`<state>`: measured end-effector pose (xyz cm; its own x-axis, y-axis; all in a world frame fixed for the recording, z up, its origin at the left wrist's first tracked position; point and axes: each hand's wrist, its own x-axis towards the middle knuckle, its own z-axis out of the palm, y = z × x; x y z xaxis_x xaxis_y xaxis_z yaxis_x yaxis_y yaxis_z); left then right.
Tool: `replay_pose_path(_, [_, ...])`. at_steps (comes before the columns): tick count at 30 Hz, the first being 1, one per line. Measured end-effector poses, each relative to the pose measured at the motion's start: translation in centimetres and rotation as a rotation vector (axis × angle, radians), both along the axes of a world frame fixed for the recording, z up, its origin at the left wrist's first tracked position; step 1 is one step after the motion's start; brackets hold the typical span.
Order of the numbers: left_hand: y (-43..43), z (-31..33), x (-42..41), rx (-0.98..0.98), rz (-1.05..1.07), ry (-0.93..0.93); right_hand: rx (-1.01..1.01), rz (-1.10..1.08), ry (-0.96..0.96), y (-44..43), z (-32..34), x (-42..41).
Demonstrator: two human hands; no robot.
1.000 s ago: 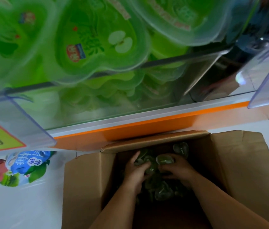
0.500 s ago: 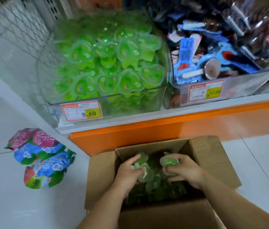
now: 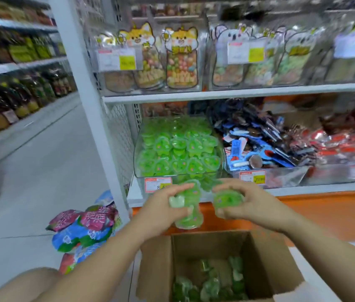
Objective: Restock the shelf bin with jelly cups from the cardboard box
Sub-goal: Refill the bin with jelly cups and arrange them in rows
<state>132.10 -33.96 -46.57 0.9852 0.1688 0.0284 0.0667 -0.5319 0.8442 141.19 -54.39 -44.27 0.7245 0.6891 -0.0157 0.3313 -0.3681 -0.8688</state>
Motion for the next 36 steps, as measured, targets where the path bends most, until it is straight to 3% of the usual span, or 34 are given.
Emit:
replay_pose_path(5, [1.9,3.9,0.6,-0.047,0.073,-0.127,0.019,-0.006,-0.472,3.8,4.4,3.3])
replay_pose_path(10, [4.0,5.5,3.8,-0.086,0.189,-0.241,0.041,-0.09,-0.652,8.7,4.7,8.9])
replay_pose_path(17, [7.0,7.5,10.7,0.089,0.247,-0.307,-0.055,-0.074,-0.667,12.0,4.1,15.0])
replay_pose_path(23, [8.8,7.7,14.7,-0.101,0.35,-0.235,-0.092,0.05,-0.649,13.4,4.3,18.1])
replay_pose_path(28, [9.3,7.1,15.3,-0.051,0.417,-0.234,-0.16,0.12,-0.638,14.5,4.4,19.1])
replay_pose_path(36, [9.2,7.1,15.6,0.089,0.448,-0.307,-0.445,0.136,-0.705,15.6,4.5,19.5])
